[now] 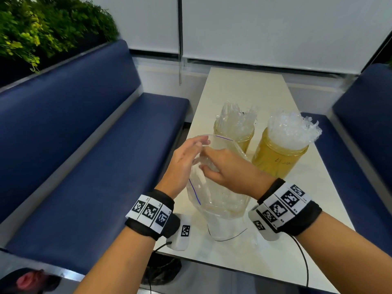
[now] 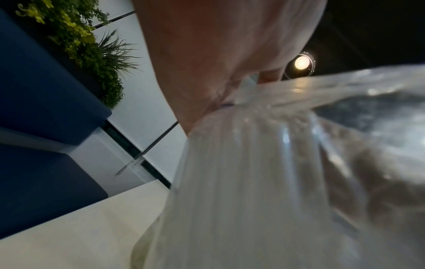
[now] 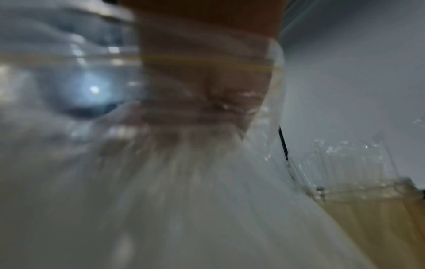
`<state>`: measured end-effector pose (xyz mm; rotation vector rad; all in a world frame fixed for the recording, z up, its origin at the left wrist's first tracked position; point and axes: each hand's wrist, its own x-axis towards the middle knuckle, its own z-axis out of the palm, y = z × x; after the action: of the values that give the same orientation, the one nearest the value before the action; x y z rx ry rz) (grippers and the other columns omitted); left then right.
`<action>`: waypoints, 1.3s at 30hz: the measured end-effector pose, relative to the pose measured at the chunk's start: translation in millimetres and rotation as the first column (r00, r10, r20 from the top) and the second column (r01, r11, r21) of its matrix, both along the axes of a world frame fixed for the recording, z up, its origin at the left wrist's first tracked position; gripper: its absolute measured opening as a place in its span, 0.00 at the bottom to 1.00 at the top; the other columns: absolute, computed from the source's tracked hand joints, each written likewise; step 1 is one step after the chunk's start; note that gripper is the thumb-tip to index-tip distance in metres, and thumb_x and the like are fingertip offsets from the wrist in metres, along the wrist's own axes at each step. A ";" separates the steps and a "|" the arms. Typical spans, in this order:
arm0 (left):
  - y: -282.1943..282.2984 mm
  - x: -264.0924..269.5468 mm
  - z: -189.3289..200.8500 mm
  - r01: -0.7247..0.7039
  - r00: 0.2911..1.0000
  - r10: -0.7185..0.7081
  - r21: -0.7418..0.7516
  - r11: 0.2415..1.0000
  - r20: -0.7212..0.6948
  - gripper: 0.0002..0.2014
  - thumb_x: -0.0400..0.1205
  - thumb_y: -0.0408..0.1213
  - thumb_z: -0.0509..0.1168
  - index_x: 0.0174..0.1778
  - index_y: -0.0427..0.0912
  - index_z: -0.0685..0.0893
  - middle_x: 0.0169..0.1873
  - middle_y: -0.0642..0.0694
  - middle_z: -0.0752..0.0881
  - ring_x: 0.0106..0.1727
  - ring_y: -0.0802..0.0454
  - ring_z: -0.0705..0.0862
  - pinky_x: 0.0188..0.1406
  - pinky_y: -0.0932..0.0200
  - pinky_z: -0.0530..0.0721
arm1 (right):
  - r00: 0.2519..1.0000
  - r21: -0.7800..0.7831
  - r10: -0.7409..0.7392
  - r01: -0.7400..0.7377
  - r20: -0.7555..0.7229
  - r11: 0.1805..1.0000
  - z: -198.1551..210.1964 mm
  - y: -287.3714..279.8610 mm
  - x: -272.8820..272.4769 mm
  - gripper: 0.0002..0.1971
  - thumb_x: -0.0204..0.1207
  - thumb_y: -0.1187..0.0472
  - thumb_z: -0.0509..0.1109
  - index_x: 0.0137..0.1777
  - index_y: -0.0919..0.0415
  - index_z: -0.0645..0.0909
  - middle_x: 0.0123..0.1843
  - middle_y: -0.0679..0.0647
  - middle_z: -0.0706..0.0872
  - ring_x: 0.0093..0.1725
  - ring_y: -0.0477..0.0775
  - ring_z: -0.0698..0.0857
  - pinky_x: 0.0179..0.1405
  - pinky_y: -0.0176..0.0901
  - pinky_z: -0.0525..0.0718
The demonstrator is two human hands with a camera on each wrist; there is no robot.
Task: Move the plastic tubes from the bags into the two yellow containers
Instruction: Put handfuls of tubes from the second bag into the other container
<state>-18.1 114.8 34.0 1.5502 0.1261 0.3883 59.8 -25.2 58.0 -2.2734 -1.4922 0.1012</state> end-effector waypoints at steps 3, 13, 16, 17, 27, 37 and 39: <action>0.5 -5.4 -6.9 0.080 0.997 -0.080 0.116 0.990 -0.004 0.36 0.74 0.65 0.72 0.72 0.46 0.80 0.69 0.49 0.85 0.73 0.52 0.82 0.71 0.47 0.83 | 0.999 0.080 -0.044 0.045 -0.020 0.996 26.6 -0.5 7.5 0.11 0.87 0.53 0.63 0.63 0.58 0.76 0.44 0.52 0.86 0.41 0.53 0.84 0.40 0.48 0.82; -20.1 6.5 -6.3 -0.034 0.999 0.038 0.249 0.968 -0.010 0.22 0.74 0.48 0.82 0.62 0.51 0.84 0.55 0.55 0.90 0.55 0.62 0.88 0.51 0.61 0.88 | 1.000 0.354 -0.018 0.023 -0.016 0.935 91.8 18.4 -5.4 0.09 0.84 0.56 0.68 0.54 0.62 0.79 0.37 0.50 0.84 0.33 0.49 0.82 0.31 0.38 0.79; -23.1 12.4 -6.9 -0.091 0.996 0.084 0.302 0.949 0.035 0.07 0.83 0.43 0.73 0.48 0.45 0.84 0.36 0.53 0.88 0.35 0.62 0.85 0.32 0.60 0.81 | 0.999 0.403 -0.035 0.034 -0.004 0.915 91.2 24.6 -8.8 0.14 0.79 0.48 0.73 0.54 0.57 0.81 0.38 0.45 0.85 0.34 0.45 0.82 0.36 0.39 0.79; -23.6 13.0 -5.2 -0.099 0.995 0.089 0.313 0.945 0.048 0.04 0.85 0.42 0.71 0.50 0.46 0.85 0.37 0.53 0.88 0.37 0.63 0.86 0.33 0.59 0.83 | 0.998 0.399 -0.053 0.061 -0.030 0.915 89.3 25.4 -8.1 0.19 0.75 0.42 0.76 0.56 0.54 0.80 0.40 0.43 0.86 0.35 0.43 0.83 0.37 0.38 0.81; -13.2 10.4 -12.3 -0.101 0.995 0.094 0.254 0.962 0.040 0.13 0.76 0.44 0.77 0.56 0.52 0.87 0.48 0.55 0.91 0.51 0.59 0.90 0.45 0.58 0.88 | 0.987 0.418 -0.144 0.159 -0.067 0.894 48.8 32.8 -0.1 0.22 0.75 0.50 0.77 0.27 0.51 0.69 0.20 0.45 0.71 0.20 0.45 0.73 0.23 0.36 0.69; 17.6 2.0 -35.8 -0.175 0.977 0.202 0.286 0.942 -0.069 0.18 0.68 0.43 0.86 0.51 0.50 0.89 0.55 0.55 0.86 0.48 0.57 0.92 0.50 0.59 0.89 | 0.939 0.897 -0.291 0.279 -0.181 0.343 150.4 4.1 85.4 0.25 0.80 0.51 0.73 0.31 0.73 0.78 0.25 0.64 0.78 0.25 0.64 0.78 0.25 0.52 0.72; 20.8 2.4 -35.4 -0.179 0.976 0.208 0.299 0.937 -0.069 0.16 0.69 0.44 0.85 0.51 0.51 0.89 0.55 0.57 0.86 0.50 0.59 0.92 0.54 0.64 0.85 | 0.892 0.878 -0.433 0.307 -0.131 0.367 146.5 3.7 112.3 0.27 0.79 0.47 0.71 0.29 0.71 0.75 0.24 0.63 0.76 0.24 0.62 0.75 0.24 0.49 0.70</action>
<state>-15.7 135.6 -1.4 1.8566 0.3137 0.5020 172.1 -21.5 204.5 -1.6172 -0.6815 -0.8061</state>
